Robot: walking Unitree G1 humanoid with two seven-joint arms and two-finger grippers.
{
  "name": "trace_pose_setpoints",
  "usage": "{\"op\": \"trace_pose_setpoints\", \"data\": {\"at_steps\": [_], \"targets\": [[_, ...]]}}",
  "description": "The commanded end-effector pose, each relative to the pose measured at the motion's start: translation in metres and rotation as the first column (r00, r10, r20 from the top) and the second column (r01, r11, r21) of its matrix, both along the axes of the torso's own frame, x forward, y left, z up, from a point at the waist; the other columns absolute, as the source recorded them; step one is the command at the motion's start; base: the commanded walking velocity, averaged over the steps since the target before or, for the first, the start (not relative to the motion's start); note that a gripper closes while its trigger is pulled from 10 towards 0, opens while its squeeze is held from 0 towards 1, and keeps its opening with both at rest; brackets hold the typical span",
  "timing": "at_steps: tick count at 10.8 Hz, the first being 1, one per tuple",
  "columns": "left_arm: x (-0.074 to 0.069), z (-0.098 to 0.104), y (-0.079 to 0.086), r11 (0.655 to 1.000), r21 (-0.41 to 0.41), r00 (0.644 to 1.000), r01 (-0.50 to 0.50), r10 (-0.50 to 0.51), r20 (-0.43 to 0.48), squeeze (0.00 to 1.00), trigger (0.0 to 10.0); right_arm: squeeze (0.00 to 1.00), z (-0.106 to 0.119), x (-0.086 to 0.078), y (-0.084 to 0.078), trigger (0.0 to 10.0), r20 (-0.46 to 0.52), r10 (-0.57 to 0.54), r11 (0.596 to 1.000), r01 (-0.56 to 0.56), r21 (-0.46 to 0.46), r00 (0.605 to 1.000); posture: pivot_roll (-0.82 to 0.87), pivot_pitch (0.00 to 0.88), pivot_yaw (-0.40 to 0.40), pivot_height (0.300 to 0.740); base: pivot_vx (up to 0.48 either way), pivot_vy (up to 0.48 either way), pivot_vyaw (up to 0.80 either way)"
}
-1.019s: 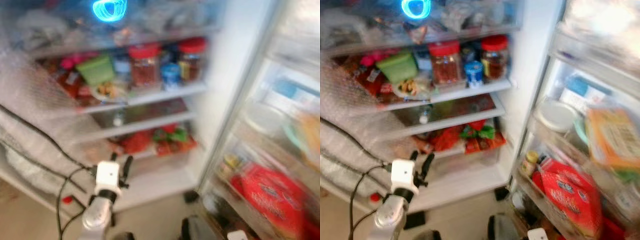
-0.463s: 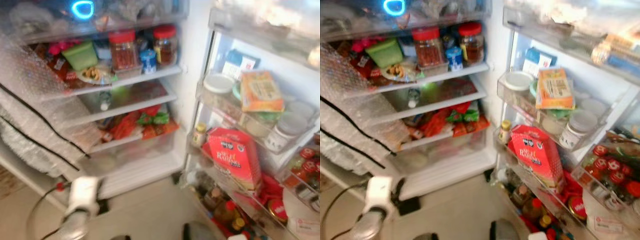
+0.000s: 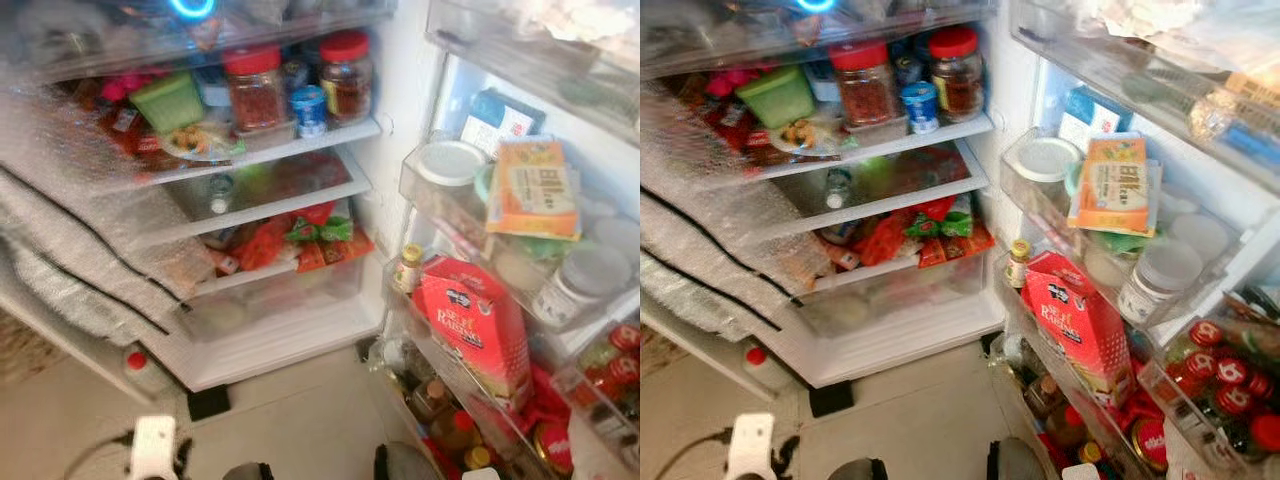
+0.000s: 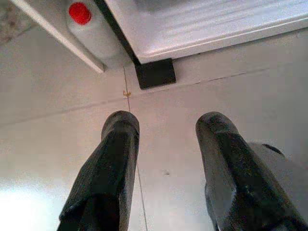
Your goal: Restocking fridge
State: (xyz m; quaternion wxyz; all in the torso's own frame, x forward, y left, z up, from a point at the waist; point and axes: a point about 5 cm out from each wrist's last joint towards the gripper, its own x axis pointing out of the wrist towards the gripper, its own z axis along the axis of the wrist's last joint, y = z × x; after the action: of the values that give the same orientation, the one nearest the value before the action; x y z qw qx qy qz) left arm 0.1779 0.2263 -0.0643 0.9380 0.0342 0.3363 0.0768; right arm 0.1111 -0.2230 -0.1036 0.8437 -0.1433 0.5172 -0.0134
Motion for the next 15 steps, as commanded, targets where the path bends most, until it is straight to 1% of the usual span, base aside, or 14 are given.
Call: {"op": "trace_pose_setpoints", "data": {"at_steps": [1, 2, 3, 5, 10, 15], "targets": [[-0.009, -0.004, 0.005, 1.000, 0.015, 0.999, -0.021, 0.022, -0.028, 0.00, 10.0, 0.00, -0.006, -0.008, 0.018, 10.0, -0.038, 0.030, 0.998, -0.028, 0.048, 0.999, -0.10, 0.052, 0.070, 0.650, 0.000, 0.322, 0.00], [-0.011, -0.006, 0.004, 1.000, 0.012, 0.999, -0.016, 0.016, -0.034, 0.00, 10.0, 0.00, -0.006, -0.008, 0.018, 10.0, -0.037, 0.030, 0.998, -0.029, 0.049, 0.999, -0.10, 0.052, 0.070, 0.650, 0.000, 0.330, 0.00], [-0.016, -0.010, 0.003, 1.000, 0.009, 0.998, -0.020, 0.020, -0.055, 0.00, 10.0, 0.00, -0.006, -0.008, 0.019, 10.0, -0.036, 0.030, 0.998, -0.028, 0.051, 0.999, -0.10, 0.051, 0.071, 0.650, 0.000, 0.000, 0.00], [-0.023, -0.013, 0.003, 1.000, 0.007, 0.997, -0.019, 0.019, -0.081, 0.00, 10.0, 0.00, -0.006, -0.008, 0.019, 10.0, -0.035, 0.029, 0.998, -0.028, 0.051, 0.999, -0.10, 0.053, 0.072, 0.650, 0.000, 0.000, 0.00], [-0.029, -0.017, 0.003, 1.000, -0.002, 0.994, -0.026, 0.026, -0.107, 0.00, 10.0, 0.00, -0.006, -0.008, 0.019, 10.0, -0.035, 0.024, 0.998, -0.022, 0.053, 0.999, -0.10, 0.051, 0.074, 0.650, 0.000, 0.460, 0.00], [-0.029, -0.019, -0.001, 1.000, -0.011, 0.992, -0.014, 0.013, -0.122, 0.00, 10.0, 0.00, -0.006, -0.009, 0.020, 10.0, -0.037, 0.027, 0.998, -0.025, 0.053, 0.999, -0.10, 0.044, 0.080, 0.650, 0.000, 0.480, 0.00]]}}
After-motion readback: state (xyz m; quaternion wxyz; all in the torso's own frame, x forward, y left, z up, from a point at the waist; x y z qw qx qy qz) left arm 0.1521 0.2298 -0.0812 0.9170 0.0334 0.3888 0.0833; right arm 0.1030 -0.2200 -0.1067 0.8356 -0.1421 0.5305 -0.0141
